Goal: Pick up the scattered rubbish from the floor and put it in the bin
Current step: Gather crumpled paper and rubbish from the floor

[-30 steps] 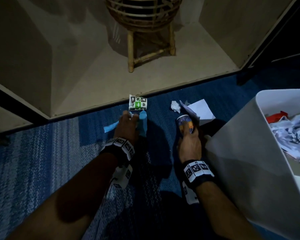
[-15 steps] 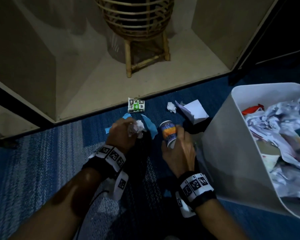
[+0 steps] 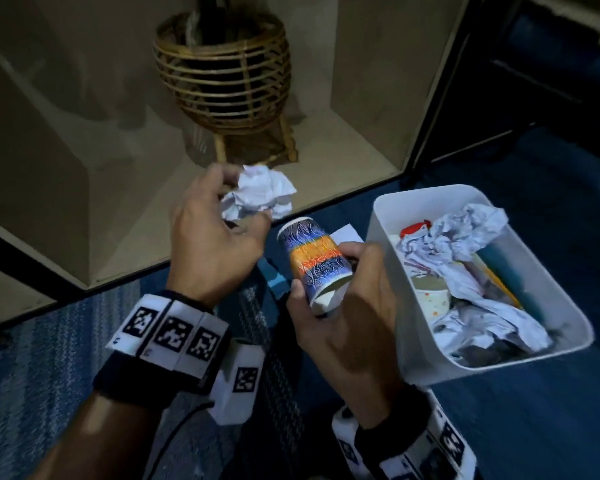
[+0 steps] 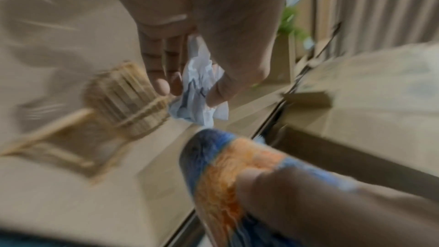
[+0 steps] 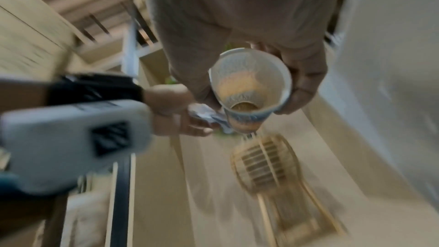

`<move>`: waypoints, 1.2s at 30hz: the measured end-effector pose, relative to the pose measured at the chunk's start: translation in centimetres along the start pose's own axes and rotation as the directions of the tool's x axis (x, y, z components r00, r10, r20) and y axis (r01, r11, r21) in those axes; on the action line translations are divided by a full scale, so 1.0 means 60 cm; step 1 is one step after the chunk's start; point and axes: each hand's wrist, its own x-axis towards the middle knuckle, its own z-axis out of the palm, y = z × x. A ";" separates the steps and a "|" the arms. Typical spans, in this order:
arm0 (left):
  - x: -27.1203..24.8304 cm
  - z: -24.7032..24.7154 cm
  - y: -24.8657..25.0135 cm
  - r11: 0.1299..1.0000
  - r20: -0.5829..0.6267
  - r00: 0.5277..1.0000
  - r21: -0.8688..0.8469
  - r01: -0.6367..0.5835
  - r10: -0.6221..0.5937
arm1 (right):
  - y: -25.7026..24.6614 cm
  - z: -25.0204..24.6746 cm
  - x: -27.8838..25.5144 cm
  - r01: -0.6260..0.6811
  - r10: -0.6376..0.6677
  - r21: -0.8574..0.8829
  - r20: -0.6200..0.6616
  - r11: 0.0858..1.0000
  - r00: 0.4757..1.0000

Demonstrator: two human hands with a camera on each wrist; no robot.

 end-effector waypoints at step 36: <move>-0.082 0.199 0.128 0.883 0.709 0.677 0.170 -0.438 0.199 | 0.137 -0.262 0.049 0.050 0.001 -0.378 0.132 0.924 0.991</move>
